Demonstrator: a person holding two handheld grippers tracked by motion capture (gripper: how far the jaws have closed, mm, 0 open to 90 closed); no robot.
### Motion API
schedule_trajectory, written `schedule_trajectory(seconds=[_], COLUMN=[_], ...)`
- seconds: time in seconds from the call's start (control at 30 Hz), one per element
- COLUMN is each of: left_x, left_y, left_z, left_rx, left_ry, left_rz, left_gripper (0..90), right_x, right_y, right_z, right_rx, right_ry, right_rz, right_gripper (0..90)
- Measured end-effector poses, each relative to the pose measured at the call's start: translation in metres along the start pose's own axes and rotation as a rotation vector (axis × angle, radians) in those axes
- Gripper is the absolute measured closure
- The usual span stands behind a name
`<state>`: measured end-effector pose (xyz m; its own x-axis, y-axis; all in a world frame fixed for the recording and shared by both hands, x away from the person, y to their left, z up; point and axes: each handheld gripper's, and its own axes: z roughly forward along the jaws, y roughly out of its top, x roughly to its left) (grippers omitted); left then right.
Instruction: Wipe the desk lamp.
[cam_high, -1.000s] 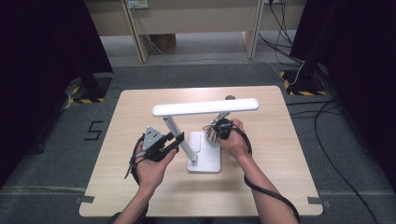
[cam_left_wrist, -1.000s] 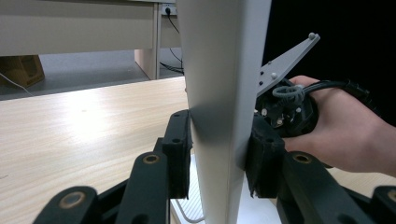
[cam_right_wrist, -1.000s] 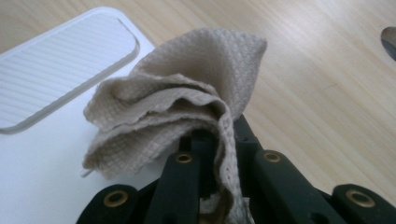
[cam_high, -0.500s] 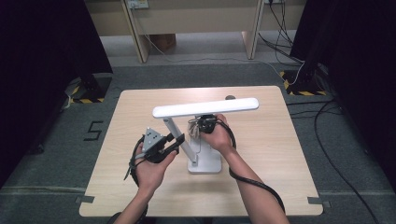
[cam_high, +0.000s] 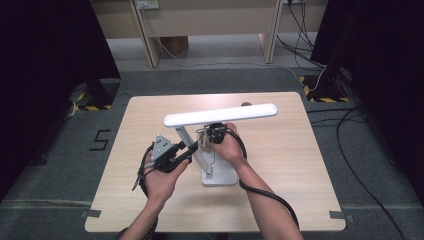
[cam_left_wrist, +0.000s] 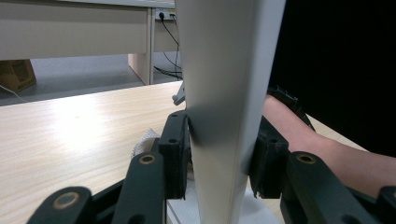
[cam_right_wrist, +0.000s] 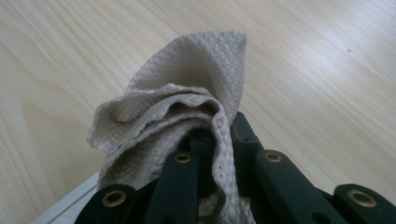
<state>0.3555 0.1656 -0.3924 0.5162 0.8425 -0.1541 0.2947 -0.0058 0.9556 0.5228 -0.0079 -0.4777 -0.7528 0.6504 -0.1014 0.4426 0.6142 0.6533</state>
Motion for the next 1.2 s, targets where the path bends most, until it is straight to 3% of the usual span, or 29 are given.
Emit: schedule_trajectory(seconds=[0.3,0.87,1.07,1.2], left_x=[-0.001,-0.004,-0.007,-0.005], left_y=[0.000,-0.001,-0.002,-0.003], left_z=[-0.001,-0.002,-0.003,-0.004], left_rx=[0.003,0.001,-0.002,-0.004], left_ry=[0.008,0.008,0.000,-0.005], left_rz=[0.006,0.006,0.003,-0.002], left_gripper=[63.3,63.2,62.5,62.4], right_x=[-0.009,-0.042,-0.025,-0.010], right_y=[-0.012,-0.036,-0.015,-0.001], right_z=[-0.006,-0.024,-0.020,-0.008], right_rx=[0.022,0.084,0.010,-0.003], right_ry=[-0.053,-0.160,-0.078,-0.029], right_rz=[0.019,0.079,0.061,0.041], right_gripper=[83.6,83.8,83.7,83.7])
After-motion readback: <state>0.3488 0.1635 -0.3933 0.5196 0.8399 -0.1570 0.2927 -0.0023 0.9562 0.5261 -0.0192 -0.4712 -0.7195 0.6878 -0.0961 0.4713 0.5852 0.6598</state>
